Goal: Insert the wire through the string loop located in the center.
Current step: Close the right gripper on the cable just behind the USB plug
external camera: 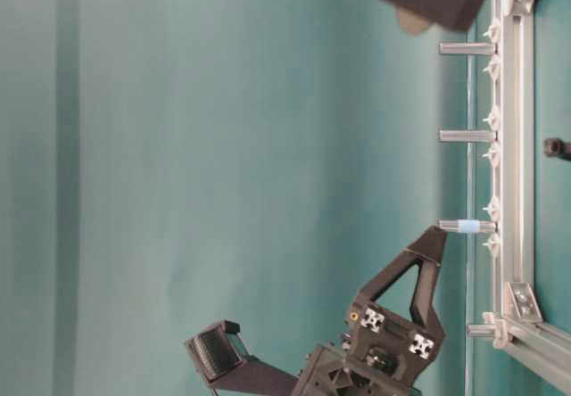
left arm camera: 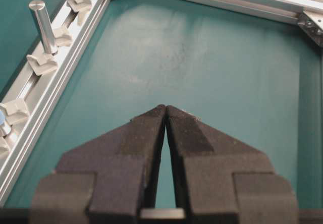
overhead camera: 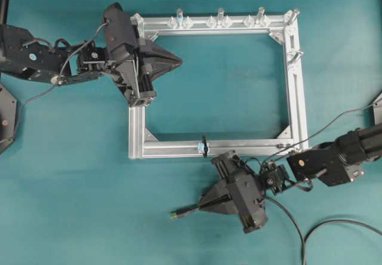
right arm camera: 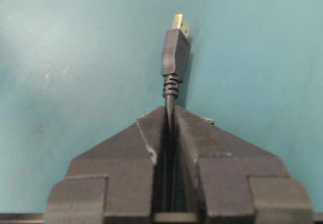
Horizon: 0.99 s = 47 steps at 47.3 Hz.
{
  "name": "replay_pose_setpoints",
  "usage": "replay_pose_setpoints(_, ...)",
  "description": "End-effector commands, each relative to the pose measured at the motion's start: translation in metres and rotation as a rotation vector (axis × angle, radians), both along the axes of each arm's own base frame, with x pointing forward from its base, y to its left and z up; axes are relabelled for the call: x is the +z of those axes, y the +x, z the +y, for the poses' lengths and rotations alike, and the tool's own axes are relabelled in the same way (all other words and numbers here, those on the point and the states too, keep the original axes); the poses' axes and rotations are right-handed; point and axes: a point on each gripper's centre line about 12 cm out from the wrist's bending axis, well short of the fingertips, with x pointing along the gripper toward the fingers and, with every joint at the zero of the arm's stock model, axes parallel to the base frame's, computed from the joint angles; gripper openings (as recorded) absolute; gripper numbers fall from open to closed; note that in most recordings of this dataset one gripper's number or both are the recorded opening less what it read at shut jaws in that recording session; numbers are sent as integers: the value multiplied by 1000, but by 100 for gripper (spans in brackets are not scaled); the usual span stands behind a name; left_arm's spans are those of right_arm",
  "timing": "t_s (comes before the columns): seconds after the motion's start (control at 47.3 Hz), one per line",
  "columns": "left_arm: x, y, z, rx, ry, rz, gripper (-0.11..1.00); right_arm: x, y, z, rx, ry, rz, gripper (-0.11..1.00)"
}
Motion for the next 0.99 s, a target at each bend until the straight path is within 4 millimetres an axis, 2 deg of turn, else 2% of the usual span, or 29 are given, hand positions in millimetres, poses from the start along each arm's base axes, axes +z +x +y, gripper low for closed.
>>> replay_pose_setpoints(0.0, 12, 2, -2, -4, 3, -37, 10, 0, -2, -3, -18, 5, 33, 7)
replay_pose_setpoints(0.55, 12, 2, -2, -5, 5, -37, 10, 8, 0, -2, -17, 16, 4, 7)
replay_pose_setpoints(0.973, 11, 2, -3, -9, 6, -35, 10, 52, 2, -2, -17, 35, -74, 7)
